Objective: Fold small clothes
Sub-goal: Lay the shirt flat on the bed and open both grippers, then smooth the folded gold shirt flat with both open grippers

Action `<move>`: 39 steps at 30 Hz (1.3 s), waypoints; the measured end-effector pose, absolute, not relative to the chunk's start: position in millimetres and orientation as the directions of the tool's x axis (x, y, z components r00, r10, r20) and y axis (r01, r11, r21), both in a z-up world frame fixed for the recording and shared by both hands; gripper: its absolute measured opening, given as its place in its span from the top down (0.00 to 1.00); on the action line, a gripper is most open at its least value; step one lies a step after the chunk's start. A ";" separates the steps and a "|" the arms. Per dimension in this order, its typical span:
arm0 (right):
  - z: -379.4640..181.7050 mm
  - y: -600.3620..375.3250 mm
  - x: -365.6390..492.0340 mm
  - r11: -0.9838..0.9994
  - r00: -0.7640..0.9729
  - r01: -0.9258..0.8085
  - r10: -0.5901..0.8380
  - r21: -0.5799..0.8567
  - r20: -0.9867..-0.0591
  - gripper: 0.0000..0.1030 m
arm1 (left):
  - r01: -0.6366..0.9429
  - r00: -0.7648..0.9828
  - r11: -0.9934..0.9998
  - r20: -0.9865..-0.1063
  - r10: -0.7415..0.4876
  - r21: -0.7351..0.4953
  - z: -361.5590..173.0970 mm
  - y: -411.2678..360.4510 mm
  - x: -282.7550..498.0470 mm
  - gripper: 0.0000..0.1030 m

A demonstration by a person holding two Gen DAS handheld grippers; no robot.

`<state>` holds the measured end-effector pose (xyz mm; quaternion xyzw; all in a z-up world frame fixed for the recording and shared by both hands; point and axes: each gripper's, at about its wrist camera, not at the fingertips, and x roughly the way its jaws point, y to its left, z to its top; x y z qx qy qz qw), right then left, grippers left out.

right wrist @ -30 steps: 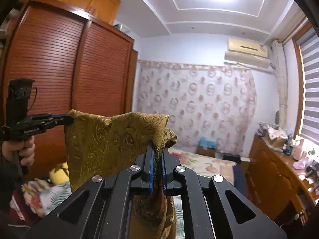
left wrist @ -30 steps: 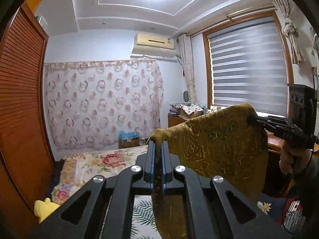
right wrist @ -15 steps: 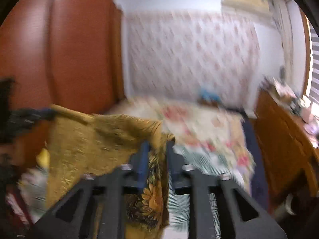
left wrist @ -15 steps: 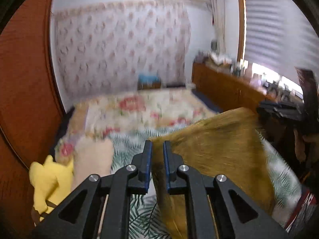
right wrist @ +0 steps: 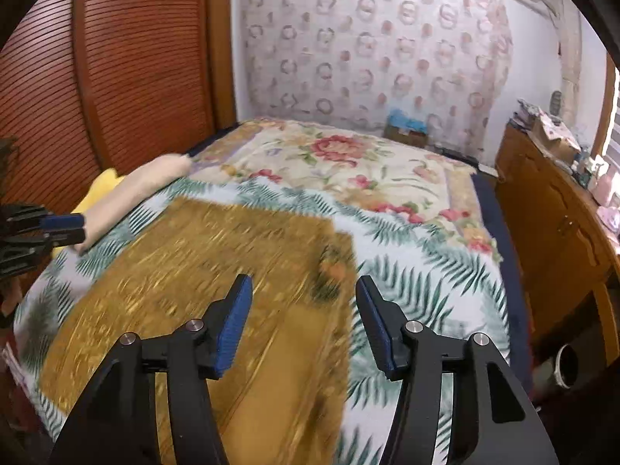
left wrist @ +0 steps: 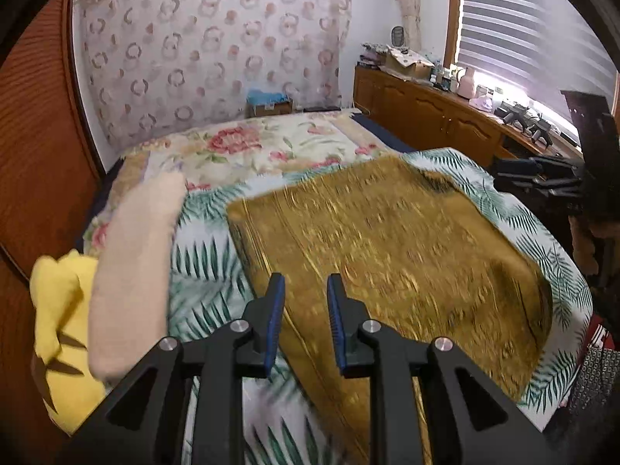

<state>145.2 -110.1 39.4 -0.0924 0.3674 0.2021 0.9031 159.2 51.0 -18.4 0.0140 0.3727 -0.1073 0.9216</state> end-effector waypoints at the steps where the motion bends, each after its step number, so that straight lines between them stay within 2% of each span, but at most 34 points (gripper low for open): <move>1: 33.8 -108.9 136.4 0.895 0.635 -0.446 0.312 -0.005 -0.706 0.45 | 0.209 0.689 0.976 -0.698 -0.196 -0.067 -25.2 49.5 152.5 0.81; 5: 12.3 -110.3 111.1 0.884 0.605 -0.467 0.339 0.024 -0.721 0.45 | 0.213 0.678 0.972 -0.702 -0.217 -0.095 -38.5 44.0 133.0 0.81; 13: -26.6 -117.6 82.6 0.889 0.586 -0.458 0.303 0.000 -0.752 0.46 | 0.196 0.676 0.976 -0.709 -0.203 -0.093 -51.9 37.4 111.8 0.81; 27: -39.1 -138.7 65.2 0.906 0.565 -0.418 0.309 0.057 -0.765 0.46 | 0.168 0.651 0.975 -0.726 -0.220 -0.144 -74.6 43.8 93.8 0.79; 32: -42.7 -137.1 61.8 0.906 0.564 -0.418 0.311 0.060 -0.765 0.46 | 0.160 0.638 0.977 -0.741 -0.209 -0.139 -84.0 40.2 94.8 0.75; 39: -43.0 -130.6 52.5 0.890 0.552 -0.453 0.327 0.054 -0.767 0.76 | 0.147 0.650 0.983 -0.738 -0.179 -0.109 -84.6 35.1 91.7 0.73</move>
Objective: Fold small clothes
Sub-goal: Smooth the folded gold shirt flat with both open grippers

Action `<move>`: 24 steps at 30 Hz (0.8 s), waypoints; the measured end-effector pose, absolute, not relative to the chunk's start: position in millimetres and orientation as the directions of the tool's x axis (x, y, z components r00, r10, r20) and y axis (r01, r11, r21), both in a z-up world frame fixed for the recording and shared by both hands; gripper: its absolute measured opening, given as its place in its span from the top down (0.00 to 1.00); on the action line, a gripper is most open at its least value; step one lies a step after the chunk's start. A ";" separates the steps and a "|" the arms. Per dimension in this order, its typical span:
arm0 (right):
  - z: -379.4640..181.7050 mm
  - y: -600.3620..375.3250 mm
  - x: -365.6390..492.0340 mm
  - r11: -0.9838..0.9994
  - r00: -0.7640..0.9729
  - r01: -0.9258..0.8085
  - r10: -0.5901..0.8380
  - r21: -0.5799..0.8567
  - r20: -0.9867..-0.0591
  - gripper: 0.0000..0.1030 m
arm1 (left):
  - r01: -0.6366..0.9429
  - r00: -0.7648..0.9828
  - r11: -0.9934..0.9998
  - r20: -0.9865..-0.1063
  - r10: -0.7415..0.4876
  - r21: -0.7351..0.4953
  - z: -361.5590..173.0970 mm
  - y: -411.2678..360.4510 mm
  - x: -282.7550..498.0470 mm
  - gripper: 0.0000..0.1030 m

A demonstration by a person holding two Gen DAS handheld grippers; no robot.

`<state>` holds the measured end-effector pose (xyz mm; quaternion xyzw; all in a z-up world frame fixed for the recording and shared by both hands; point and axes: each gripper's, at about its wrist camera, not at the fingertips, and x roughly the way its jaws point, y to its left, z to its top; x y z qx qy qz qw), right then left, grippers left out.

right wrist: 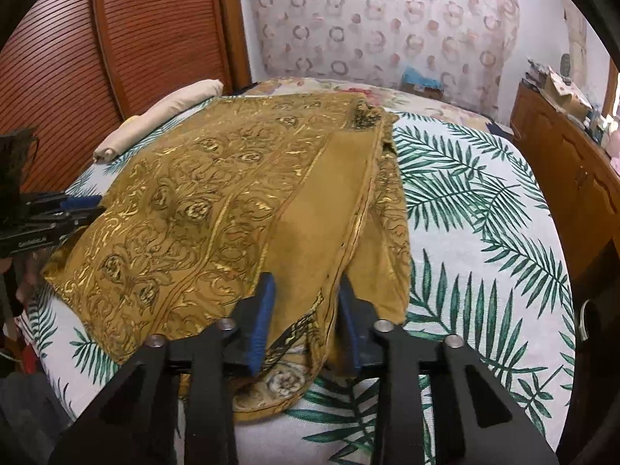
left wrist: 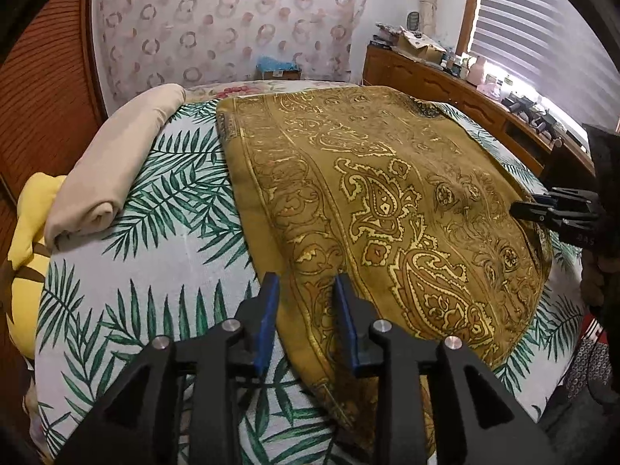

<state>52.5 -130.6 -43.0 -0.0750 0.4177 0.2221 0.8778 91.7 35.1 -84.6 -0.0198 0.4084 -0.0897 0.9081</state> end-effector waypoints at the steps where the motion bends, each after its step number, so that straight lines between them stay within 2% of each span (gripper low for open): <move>1: -43.2 -129.5 52.4 0.887 0.551 -0.459 0.330 0.052 -0.767 0.80 | 0.146 0.651 0.984 -0.738 -0.176 -0.106 -84.9 35.1 91.5 0.73; 4: -44.6 -128.6 51.1 0.883 0.554 -0.467 0.336 0.050 -0.762 0.83 | 0.140 0.657 0.986 -0.736 -0.163 -0.094 -85.7 34.5 88.7 0.72; 17: -46.0 -137.3 27.8 0.917 0.608 -0.398 0.283 0.023 -0.741 0.83 | 0.117 0.689 0.987 -0.707 -0.161 -0.112 -90.3 42.6 74.8 0.69; 24: -52.3 -152.8 22.9 0.933 0.614 -0.351 0.290 0.076 -0.734 0.78 | 0.105 0.683 0.989 -0.715 -0.147 -0.104 -90.5 41.7 68.2 0.69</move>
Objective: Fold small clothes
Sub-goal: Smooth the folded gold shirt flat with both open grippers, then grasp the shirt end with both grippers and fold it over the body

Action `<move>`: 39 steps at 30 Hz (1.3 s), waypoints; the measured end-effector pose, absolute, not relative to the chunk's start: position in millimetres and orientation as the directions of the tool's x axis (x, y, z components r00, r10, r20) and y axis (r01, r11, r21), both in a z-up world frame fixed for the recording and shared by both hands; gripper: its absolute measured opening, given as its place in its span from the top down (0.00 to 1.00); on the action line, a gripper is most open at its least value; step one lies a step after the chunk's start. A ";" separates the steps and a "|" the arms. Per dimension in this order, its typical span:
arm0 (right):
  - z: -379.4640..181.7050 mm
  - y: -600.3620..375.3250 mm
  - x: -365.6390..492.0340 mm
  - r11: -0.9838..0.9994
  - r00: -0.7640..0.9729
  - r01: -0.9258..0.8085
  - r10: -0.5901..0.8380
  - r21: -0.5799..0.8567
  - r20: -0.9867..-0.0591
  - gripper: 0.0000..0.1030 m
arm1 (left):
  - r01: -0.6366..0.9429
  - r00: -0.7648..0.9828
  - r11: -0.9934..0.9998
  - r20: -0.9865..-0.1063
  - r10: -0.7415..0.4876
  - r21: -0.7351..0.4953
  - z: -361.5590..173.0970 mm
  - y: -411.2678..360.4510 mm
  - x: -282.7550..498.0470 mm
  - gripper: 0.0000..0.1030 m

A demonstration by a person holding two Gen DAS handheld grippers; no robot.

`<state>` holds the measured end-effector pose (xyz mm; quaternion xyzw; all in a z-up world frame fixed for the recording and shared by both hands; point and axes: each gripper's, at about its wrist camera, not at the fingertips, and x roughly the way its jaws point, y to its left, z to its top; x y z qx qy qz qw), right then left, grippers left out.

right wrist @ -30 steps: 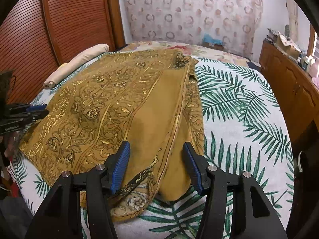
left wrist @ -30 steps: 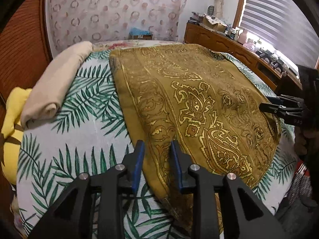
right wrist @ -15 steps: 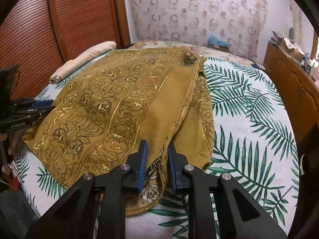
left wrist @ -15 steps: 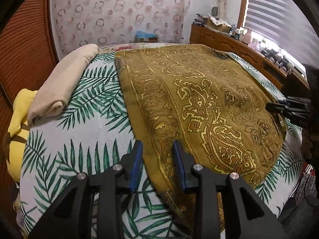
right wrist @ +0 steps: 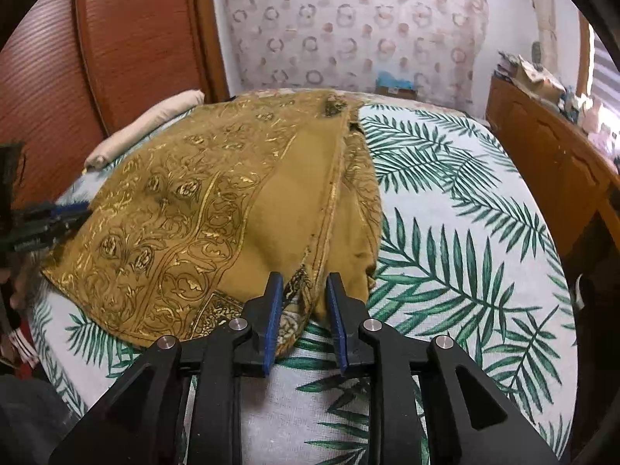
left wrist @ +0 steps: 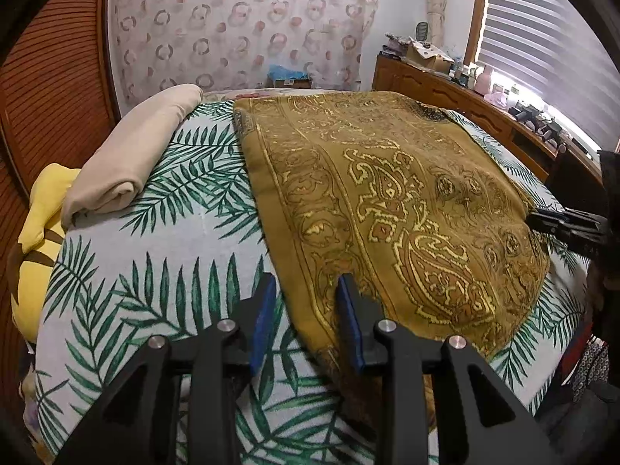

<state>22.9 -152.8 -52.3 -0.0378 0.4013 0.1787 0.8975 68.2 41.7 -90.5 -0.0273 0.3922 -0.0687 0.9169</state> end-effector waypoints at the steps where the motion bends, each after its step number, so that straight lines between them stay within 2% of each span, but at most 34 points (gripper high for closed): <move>1: -53.2 -154.0 24.3 0.933 0.610 -0.348 0.297 0.088 -0.735 0.77 | 0.105 0.681 0.989 -0.718 -0.145 -0.101 -90.5 41.5 66.2 0.69; 6: -53.1 -153.0 29.3 0.936 0.609 -0.338 0.298 0.099 -0.735 0.71 | 0.104 0.676 0.986 -0.719 -0.165 -0.129 -90.2 44.1 59.2 0.69; 8: -52.1 -151.7 29.3 0.935 0.609 -0.341 0.296 0.093 -0.736 0.55 | 0.103 0.675 0.985 -0.717 -0.173 -0.141 -90.1 45.2 57.4 0.69; 9: -51.6 -151.8 29.2 0.935 0.610 -0.343 0.297 0.094 -0.735 0.44 | 0.102 0.675 0.984 -0.716 -0.177 -0.147 -90.1 45.7 56.8 0.69; 10: -50.5 -151.4 28.5 0.935 0.613 -0.343 0.294 0.089 -0.734 0.38 | 0.103 0.674 0.983 -0.716 -0.182 -0.153 -89.8 45.5 56.5 0.69; 13: -46.9 -150.6 27.0 0.945 0.636 -0.323 0.249 0.041 -0.731 0.36 | 0.118 0.668 0.978 -0.715 -0.208 -0.175 -89.6 44.5 53.8 0.69; 18: -46.1 -158.5 32.2 0.958 0.627 -0.282 0.217 0.041 -0.748 0.35 | 0.130 0.663 0.976 -0.717 -0.218 -0.176 -90.6 38.9 47.5 0.69; 23: -53.0 -155.0 34.3 0.950 0.586 -0.306 0.244 0.068 -0.773 0.34 | 0.124 0.656 0.974 -0.720 -0.225 -0.191 -89.1 40.3 49.1 0.69; 24: -53.2 -152.0 33.7 0.945 0.578 -0.320 0.256 0.073 -0.775 0.35 | 0.127 0.654 0.974 -0.722 -0.223 -0.186 -89.0 39.7 48.9 0.69; 26: -53.0 -146.0 32.2 0.935 0.567 -0.346 0.278 0.082 -0.775 0.45 | 0.129 0.651 0.976 -0.727 -0.218 -0.177 -88.1 38.6 50.5 0.69; 28: -52.9 -139.0 30.5 0.924 0.557 -0.374 0.292 0.079 -0.778 0.63 | 0.139 0.647 0.973 -0.727 -0.232 -0.186 -87.6 37.9 49.6 0.70; 29: -52.8 -137.0 30.0 0.920 0.551 -0.383 0.301 0.085 -0.778 0.66 | 0.152 0.643 0.968 -0.724 -0.249 -0.197 -87.6 37.3 49.2 0.71; 30: -52.7 -135.9 29.8 0.917 0.547 -0.388 0.307 0.089 -0.779 0.70 | 0.163 0.640 0.966 -0.723 -0.260 -0.203 -87.9 37.0 48.4 0.74; 35: -53.4 -142.0 30.8 0.907 0.536 -0.396 0.353 0.141 -0.767 0.87 | 0.193 0.640 0.947 -0.699 -0.319 -0.256 -85.7 40.4 46.3 0.99; 39: -50.3 -145.6 32.4 0.897 0.535 -0.401 0.396 0.189 -0.746 0.95 | 0.208 0.679 0.932 -0.642 -0.357 -0.298 -69.8 44.5 42.6 1.00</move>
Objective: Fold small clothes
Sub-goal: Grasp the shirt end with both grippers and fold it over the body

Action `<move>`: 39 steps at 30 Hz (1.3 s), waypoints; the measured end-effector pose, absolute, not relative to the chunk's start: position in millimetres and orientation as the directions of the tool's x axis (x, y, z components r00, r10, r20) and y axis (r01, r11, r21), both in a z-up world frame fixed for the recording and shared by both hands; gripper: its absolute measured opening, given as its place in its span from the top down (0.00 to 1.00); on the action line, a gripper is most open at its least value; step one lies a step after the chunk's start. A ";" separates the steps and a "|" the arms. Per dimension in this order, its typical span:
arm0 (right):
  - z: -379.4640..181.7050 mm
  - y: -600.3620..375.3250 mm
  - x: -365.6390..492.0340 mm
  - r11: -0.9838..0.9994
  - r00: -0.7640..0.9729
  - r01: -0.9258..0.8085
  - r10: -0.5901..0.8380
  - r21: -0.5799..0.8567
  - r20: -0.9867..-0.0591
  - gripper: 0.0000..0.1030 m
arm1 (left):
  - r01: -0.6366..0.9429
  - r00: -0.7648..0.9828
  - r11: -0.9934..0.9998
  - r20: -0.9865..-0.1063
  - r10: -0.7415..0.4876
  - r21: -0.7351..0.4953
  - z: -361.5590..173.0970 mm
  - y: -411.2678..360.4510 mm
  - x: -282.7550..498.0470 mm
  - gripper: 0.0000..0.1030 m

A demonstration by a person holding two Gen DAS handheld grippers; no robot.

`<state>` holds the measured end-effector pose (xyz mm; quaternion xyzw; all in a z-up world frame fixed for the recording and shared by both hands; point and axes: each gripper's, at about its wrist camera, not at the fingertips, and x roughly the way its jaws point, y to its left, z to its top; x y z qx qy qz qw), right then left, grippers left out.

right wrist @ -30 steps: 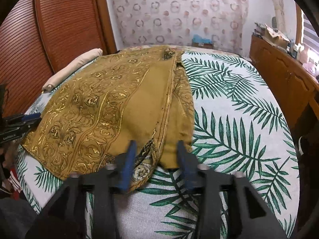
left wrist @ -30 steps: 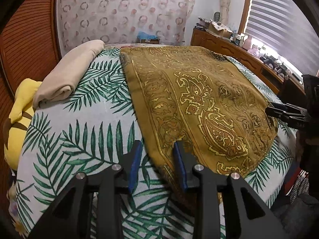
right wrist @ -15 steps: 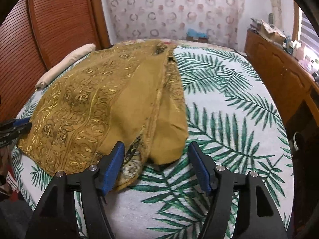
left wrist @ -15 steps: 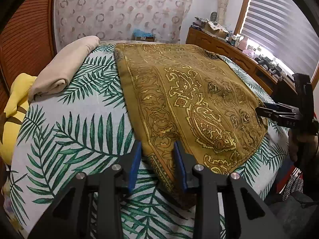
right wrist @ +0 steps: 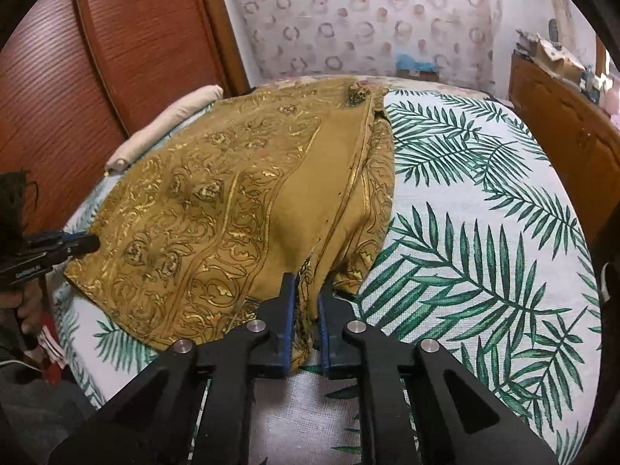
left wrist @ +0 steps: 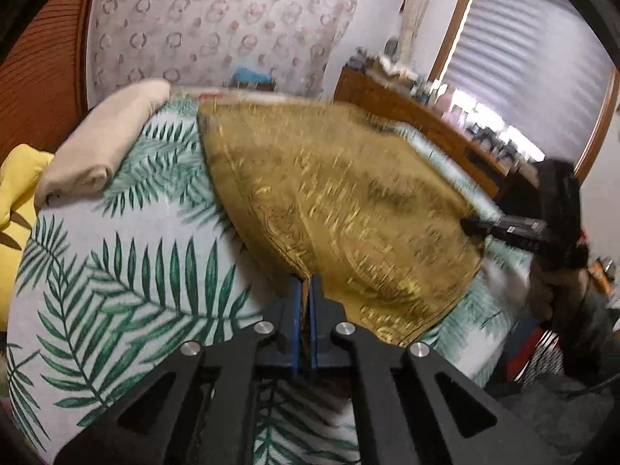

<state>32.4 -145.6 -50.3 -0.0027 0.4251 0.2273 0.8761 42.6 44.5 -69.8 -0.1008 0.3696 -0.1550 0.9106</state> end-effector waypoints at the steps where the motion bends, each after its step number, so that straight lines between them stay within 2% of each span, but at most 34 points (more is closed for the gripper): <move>1: -48.4 -146.7 31.7 0.895 0.541 -0.402 0.404 0.196 -0.737 0.96 | 0.207 0.689 0.932 -0.632 -0.354 -0.297 -64.8 44.1 42.1 1.00; 12: 13.8 -149.1 46.4 0.874 0.630 -0.427 0.472 0.233 -0.616 0.97 | 0.226 0.787 0.930 -0.509 -0.349 -0.289 -4.5 51.5 80.8 1.00; 22: 44.5 -138.7 107.9 0.880 0.662 -0.445 0.448 0.166 -0.601 0.97 | 0.241 0.808 0.928 -0.471 -0.354 -0.283 23.9 53.6 143.2 1.00; 32: 45.0 -119.8 206.4 0.880 0.634 -0.462 0.412 0.107 -0.654 0.97 | 0.170 0.800 0.946 -0.523 -0.296 -0.275 12.1 71.8 231.6 1.00; 38: 22.1 -115.4 275.4 0.895 0.581 -0.427 0.383 0.132 -0.718 0.96 | 0.100 0.757 0.956 -0.603 -0.254 -0.277 -20.3 90.5 288.2 1.00; 39: 18.3 -116.8 284.8 0.898 0.569 -0.416 0.380 0.142 -0.729 0.94 | 0.094 0.749 0.957 -0.613 -0.250 -0.275 -25.4 91.6 292.9 1.00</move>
